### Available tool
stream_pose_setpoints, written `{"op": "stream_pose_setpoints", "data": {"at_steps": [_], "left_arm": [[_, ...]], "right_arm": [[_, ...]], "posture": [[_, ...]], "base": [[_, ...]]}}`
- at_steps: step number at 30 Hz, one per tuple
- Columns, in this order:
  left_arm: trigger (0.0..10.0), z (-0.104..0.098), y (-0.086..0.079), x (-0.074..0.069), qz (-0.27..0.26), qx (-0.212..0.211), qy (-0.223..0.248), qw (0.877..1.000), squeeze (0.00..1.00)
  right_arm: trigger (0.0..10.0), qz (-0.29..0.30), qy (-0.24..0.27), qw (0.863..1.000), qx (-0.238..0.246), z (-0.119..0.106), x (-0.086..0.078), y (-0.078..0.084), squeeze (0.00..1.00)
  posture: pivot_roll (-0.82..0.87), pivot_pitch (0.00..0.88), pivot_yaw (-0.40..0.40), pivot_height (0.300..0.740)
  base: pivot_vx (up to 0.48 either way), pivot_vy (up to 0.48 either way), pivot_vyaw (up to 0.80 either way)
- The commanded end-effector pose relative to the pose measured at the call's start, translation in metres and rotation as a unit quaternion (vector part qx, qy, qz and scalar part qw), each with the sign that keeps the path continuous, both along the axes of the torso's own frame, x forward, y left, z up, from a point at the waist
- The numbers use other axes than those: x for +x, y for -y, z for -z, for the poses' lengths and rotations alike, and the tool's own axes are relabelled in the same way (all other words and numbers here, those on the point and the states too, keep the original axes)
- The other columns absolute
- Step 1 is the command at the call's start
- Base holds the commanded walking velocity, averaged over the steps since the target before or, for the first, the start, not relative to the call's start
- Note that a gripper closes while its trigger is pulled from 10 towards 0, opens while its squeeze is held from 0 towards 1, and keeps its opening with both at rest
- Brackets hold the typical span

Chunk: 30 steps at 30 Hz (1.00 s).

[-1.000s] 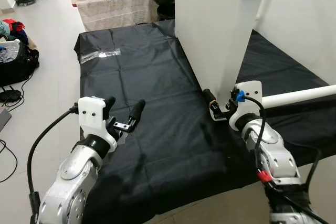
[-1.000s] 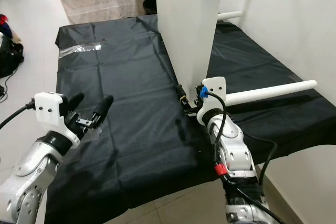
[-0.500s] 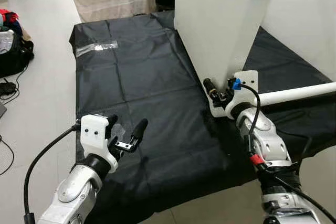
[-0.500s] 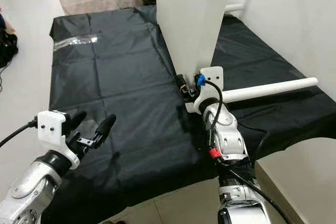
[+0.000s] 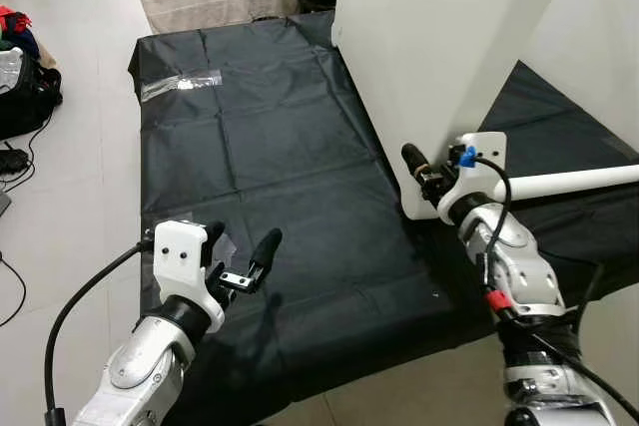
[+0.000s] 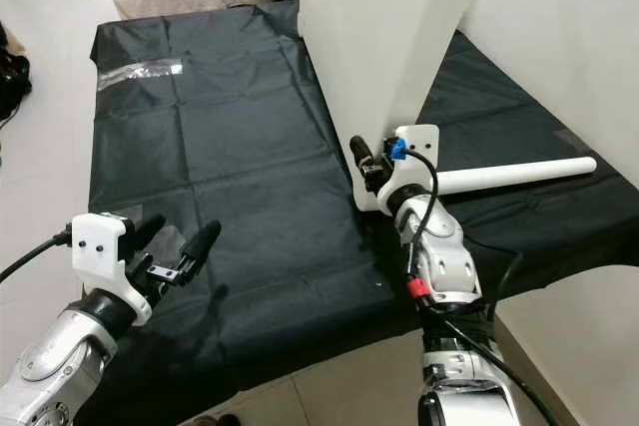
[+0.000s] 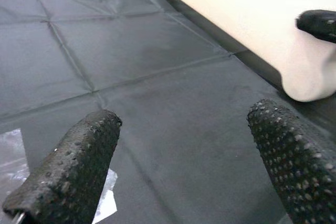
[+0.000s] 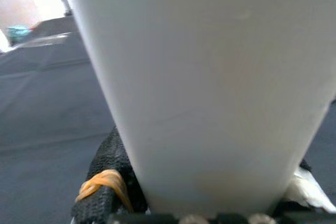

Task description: Building children table

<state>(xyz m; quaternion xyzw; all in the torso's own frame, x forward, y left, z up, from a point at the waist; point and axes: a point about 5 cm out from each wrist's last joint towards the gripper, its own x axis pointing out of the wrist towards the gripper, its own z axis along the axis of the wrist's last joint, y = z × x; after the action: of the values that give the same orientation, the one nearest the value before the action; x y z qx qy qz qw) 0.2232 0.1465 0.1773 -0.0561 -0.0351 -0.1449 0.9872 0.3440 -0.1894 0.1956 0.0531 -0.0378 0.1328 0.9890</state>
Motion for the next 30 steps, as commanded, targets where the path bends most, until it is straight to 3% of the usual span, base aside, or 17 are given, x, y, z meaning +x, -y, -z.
{"op": "stream_pose_setpoints", "data": {"at_steps": [1, 6, 12, 20, 28, 30], "left_arm": [[10.0, -0.001, 0.002, -0.003, 0.007, 0.003, -0.002, 1.000, 0.00], [10.0, -0.001, 0.001, -0.002, 0.009, 0.004, -0.003, 1.000, 0.00], [10.0, 0.000, 0.003, 0.000, 0.016, 0.006, -0.005, 1.000, 0.00], [10.0, -0.001, 0.003, 0.001, 0.022, 0.008, -0.004, 1.000, 0.00], [10.0, -0.001, 0.002, 0.002, 0.021, 0.010, -0.004, 1.000, 0.00], [10.0, -0.001, 0.002, 0.003, 0.023, 0.010, -0.003, 1.000, 0.00]], "right_arm": [[10.0, -0.060, 0.017, 0.996, 0.068, -0.007, -0.008, -0.007, 0.00], [10.0, -0.077, 0.024, 0.994, 0.074, -0.010, -0.017, -0.004, 0.00], [10.0, -0.117, 0.059, 0.984, 0.123, -0.026, -0.033, -0.008, 0.00], [10.0, -0.191, 0.058, 0.967, 0.159, -0.028, -0.051, -0.026, 0.00], [10.0, -0.249, 0.032, 0.957, 0.143, -0.019, -0.065, -0.041, 0.00], [10.0, -0.290, 0.010, 0.952, 0.098, -0.010, -0.073, -0.052, 0.00]], "posture": [[-0.02, 0.183, -0.023, 0.740], [-0.02, 0.181, -0.017, 0.740], [-0.03, 0.179, -0.002, 0.740], [-0.04, 0.179, 0.006, 0.740], [-0.04, 0.182, 0.009, 0.740], [-0.04, 0.182, 0.011, 0.740]], "base": [[0.000, 0.000, 0.00], [0.000, 0.000, 0.00], [0.000, 0.000, 0.00], [0.000, 0.000, 0.00], [0.000, 0.000, 0.00], [0.000, 0.000, 0.00]]}}
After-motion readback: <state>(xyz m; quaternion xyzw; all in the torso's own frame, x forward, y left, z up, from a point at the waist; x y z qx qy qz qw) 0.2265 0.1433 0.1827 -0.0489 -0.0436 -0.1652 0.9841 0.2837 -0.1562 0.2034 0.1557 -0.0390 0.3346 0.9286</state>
